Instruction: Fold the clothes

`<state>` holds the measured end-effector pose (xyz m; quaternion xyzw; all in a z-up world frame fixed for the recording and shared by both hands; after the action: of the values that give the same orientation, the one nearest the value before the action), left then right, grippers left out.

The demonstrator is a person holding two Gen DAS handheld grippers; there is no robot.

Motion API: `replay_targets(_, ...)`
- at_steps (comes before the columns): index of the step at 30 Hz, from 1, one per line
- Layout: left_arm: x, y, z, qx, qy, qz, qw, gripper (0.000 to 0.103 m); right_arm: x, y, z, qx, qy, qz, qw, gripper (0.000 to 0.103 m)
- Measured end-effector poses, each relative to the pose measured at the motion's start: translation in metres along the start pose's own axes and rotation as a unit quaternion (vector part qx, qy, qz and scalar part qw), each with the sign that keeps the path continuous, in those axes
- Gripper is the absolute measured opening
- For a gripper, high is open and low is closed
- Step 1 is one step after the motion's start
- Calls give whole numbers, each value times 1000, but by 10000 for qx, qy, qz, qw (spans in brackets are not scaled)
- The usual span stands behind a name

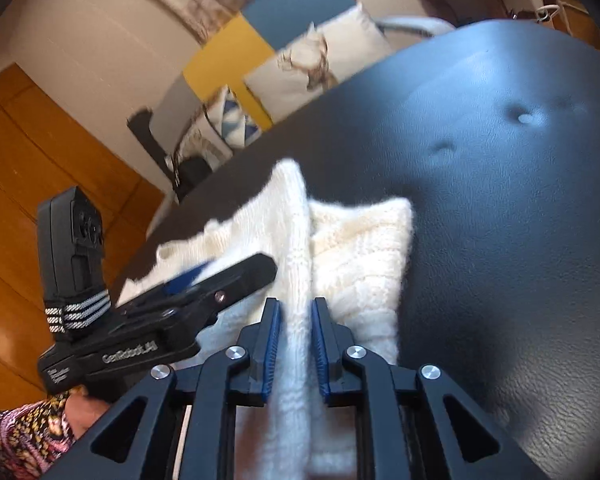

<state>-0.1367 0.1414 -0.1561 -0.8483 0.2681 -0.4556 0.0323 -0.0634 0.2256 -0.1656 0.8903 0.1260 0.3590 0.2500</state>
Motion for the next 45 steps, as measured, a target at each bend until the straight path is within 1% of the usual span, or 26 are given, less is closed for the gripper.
replay_targets(1, 1, 0, 0, 27, -14, 34, 10000, 102, 0, 0, 1, 41, -117, 55, 9999, 6)
replay_targets(2, 3, 1, -1, 55, -29, 70, 10000, 102, 1, -1, 3, 35, -236, 79, 9997, 6)
replay_targets(5, 7, 0, -3, 140, 62, -113, 9998, 102, 11, -3, 0, 50, -443, 289, 9986, 5)
replay_targets(8, 19, -9, -10, 133, -72, -119, 9998, 102, 27, -1, -8, 254, -617, 573, 9961, 4)
replay_targets(10, 17, -6, -12, 140, -122, -363, 9992, 103, 35, -1, -11, 510, -661, 942, 9920, 0)
replay_targets(11, 16, -4, -12, 147, -139, -497, 9986, 103, 38, -3, -12, 577, -668, 1124, 9897, 0)
replay_targets(12, 6, 0, -7, 106, 19, -624, 9980, 103, 39, -9, -11, 549, -649, 1259, 9884, 0)
replay_targets(13, -6, 2, 1, -57, 213, -773, 9968, 103, 38, -14, -10, 491, -619, 1322, 9881, 1)
replay_targets(15, -6, -4, 2, -314, 86, -798, 9963, 103, 35, -23, -2, 165, -501, 1042, 9932, 3)
replay_targets(17, -8, -3, 3, -318, 124, -794, 9963, 103, 44, -30, 1, -328, -532, 771, 9951, 12)
replay_targets(18, -8, -3, 2, -271, 131, -732, 9969, 103, 52, -32, 3, -585, -575, 584, 9949, 22)
replay_targets(20, -8, -1, 2, -207, 122, -638, 9977, 103, 65, -35, 10, -896, -564, 269, 9940, 24)
replay_targets(21, -7, -1, 2, -201, 113, -625, 9978, 103, 71, -37, 13, -983, -530, 212, 9935, 24)
replay_targets(23, -7, -2, 2, -205, 102, -625, 9978, 103, 83, -38, 20, -835, -372, 478, 9947, 25)
replay_targets(27, -6, -2, 3, -203, 89, -623, 9978, 103, 92, -30, 23, -470, -376, 597, 9964, 24)
replay_targets(31, -5, -2, 4, -187, 68, -580, 9981, 103, 69, -10, 23, 244, 37, 841, 9961, 16)
replay_targets(33, -4, -1, 4, -180, 62, -566, 9982, 103, 61, -3, 22, 512, 140, 1041, 9931, 16)
replay_targets(36, -5, -2, 5, -209, 73, -616, 9979, 103, 56, -8, 8, 299, -36, 970, 9948, 19)
replay_targets(38, -6, -3, 5, -246, 87, -672, 9974, 103, 43, -17, 4, 199, 169, 1046, 9942, 19)
replay_targets(39, -6, -3, 5, -246, 92, -679, 9973, 103, 35, -22, 5, 254, 316, 1144, 9926, 17)
replay_targets(40, -6, -3, 5, -240, 88, -672, 9974, 103, 31, -24, 4, 332, 326, 1160, 9922, 16)
replay_targets(41, -5, -3, 6, -237, 86, -663, 9975, 103, 30, -26, 2, 346, 250, 1114, 9929, 15)
replay_targets(43, -5, -3, 5, -230, 83, -652, 9976, 103, 34, -28, 1, 148, 264, 1069, 9938, 15)
replay_targets(45, -6, -3, 5, -238, 84, -665, 9975, 103, 43, -27, -2, -2, 125, 1066, 9942, 21)
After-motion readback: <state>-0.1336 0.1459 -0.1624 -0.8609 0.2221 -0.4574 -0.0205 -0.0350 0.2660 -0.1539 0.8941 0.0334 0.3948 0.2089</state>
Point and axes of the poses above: each gripper's, at about its wrist camera, not at the fingertips, and x roughly against the way its jaws point, y to its left, z to its underside, the point moved 8 cm from there along -x, roughly the way its jaws point, and after that the axes turned 7 degrees about x, right-handed, at the moved point
